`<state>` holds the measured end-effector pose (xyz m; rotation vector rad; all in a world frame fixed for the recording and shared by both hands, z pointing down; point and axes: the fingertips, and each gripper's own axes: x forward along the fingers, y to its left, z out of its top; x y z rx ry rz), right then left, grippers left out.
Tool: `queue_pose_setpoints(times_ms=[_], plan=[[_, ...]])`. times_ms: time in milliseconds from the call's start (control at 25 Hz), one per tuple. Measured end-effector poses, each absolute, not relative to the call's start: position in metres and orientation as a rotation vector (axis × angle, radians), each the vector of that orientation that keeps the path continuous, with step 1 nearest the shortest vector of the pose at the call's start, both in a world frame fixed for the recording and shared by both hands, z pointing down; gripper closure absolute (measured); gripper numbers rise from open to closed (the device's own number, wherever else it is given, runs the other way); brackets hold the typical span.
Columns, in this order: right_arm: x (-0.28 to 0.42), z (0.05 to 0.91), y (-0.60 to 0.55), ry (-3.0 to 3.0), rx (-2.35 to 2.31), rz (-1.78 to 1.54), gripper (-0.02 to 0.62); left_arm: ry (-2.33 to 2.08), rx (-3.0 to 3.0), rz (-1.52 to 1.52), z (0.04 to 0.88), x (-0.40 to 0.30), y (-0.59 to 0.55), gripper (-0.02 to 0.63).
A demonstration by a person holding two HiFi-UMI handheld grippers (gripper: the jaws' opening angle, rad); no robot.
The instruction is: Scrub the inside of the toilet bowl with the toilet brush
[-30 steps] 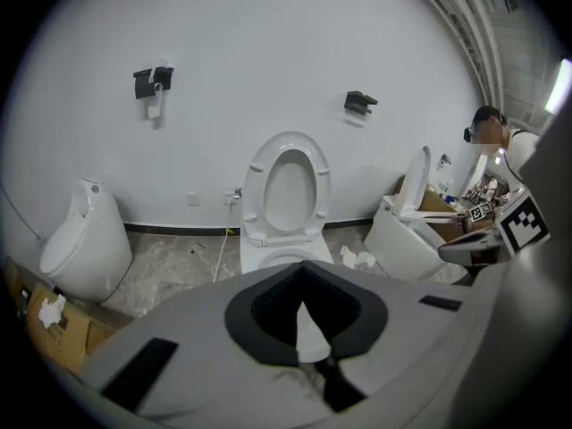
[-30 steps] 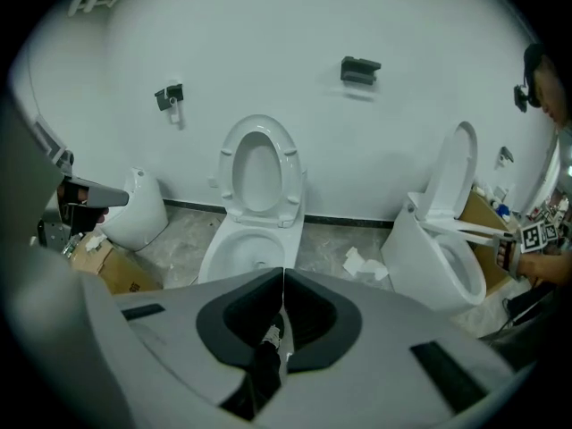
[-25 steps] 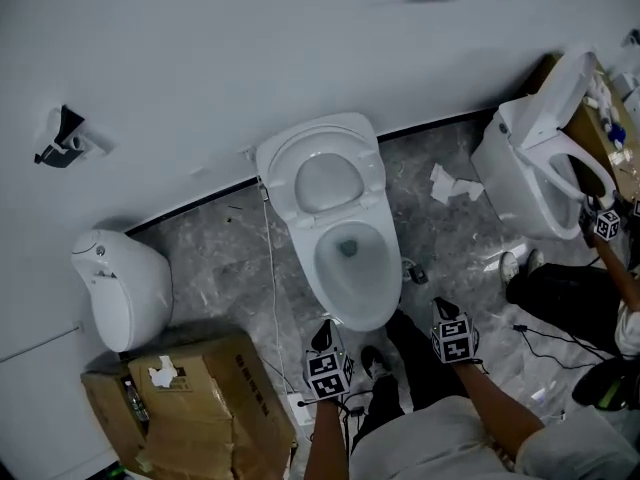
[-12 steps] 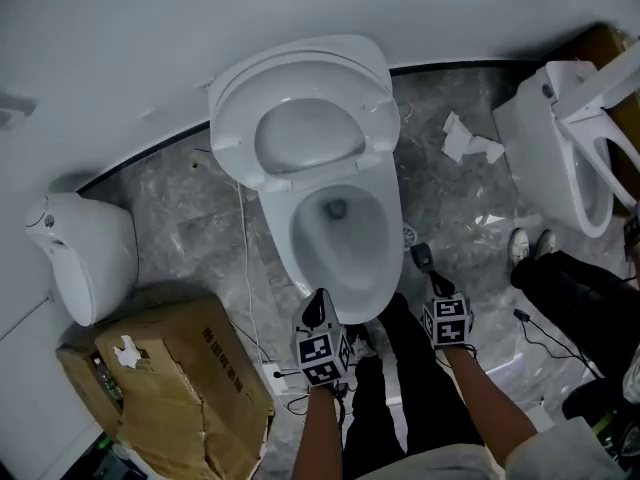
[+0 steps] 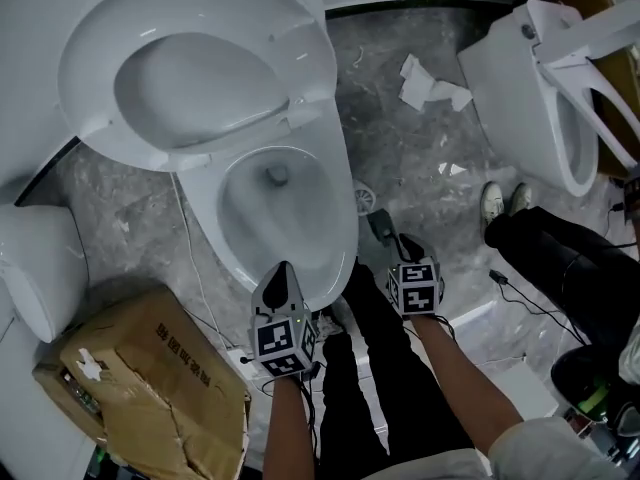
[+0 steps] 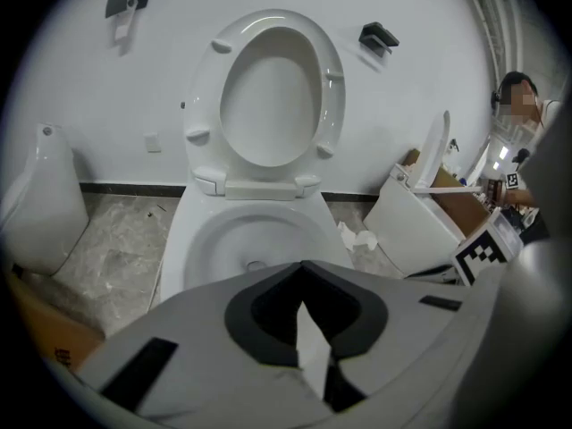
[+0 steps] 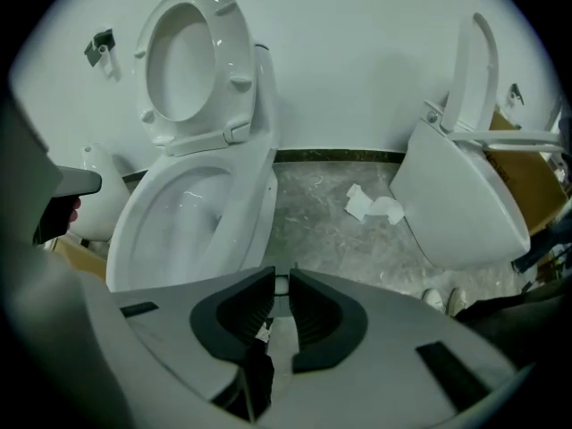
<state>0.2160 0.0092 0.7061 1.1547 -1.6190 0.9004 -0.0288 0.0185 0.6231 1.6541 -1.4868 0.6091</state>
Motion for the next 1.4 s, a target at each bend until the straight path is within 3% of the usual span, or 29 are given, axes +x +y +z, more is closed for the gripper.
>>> queue_pose_setpoints(times_ms=[160,280,920,1040,1400], plan=[[0.220,0.719,0.012,-1.608,1.168,0.928,0.458,-1.481,1.655,0.575,0.635,-0.016,0.018,0.577],[0.216,0.732,0.011,-1.604,1.165,0.939,0.360,-1.481,1.612,0.525,0.645,-0.015,0.019,0.577],[0.208,0.799,0.001,-1.471,0.991,0.928,0.356,-1.463,1.663,0.558,0.641,-0.023,0.000,0.577],[0.209,0.804,-0.001,-1.464,1.006,0.915,0.396,-1.457,1.645,0.555,0.643,-0.023,0.003,0.577],[0.206,0.825,0.012,-1.379,0.944,0.949,0.419,-1.468,1.653,0.521,0.629,-0.023,-0.004,0.577]])
